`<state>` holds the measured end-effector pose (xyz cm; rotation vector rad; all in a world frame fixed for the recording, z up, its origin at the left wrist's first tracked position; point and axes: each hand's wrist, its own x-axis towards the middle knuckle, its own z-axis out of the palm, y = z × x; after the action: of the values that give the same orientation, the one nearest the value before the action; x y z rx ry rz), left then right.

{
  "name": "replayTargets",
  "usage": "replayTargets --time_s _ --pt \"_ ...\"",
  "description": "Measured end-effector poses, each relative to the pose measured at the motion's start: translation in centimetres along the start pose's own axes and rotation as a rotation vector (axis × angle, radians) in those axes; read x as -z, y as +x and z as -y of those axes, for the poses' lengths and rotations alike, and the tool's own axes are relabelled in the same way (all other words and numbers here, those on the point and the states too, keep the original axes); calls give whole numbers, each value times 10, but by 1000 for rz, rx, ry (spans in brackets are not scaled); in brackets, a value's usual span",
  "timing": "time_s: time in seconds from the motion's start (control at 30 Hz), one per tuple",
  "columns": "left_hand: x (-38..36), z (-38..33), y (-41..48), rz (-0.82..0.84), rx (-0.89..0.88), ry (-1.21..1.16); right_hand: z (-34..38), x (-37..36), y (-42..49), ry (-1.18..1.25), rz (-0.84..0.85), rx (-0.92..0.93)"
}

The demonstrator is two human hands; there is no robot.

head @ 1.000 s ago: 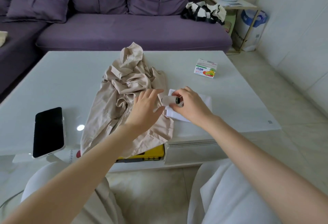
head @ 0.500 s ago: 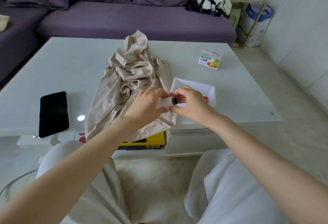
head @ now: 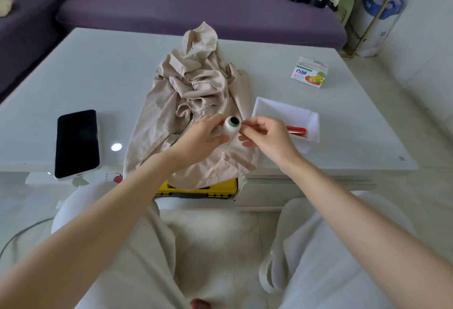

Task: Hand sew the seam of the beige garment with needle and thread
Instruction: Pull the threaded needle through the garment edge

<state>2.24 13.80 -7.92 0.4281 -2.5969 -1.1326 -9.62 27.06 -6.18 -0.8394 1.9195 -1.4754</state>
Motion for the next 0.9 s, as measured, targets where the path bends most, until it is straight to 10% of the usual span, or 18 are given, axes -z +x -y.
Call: replayTargets --time_s 0.9 --pt "44 17 0 290 199 -222 3 -22 39 484 14 -265"
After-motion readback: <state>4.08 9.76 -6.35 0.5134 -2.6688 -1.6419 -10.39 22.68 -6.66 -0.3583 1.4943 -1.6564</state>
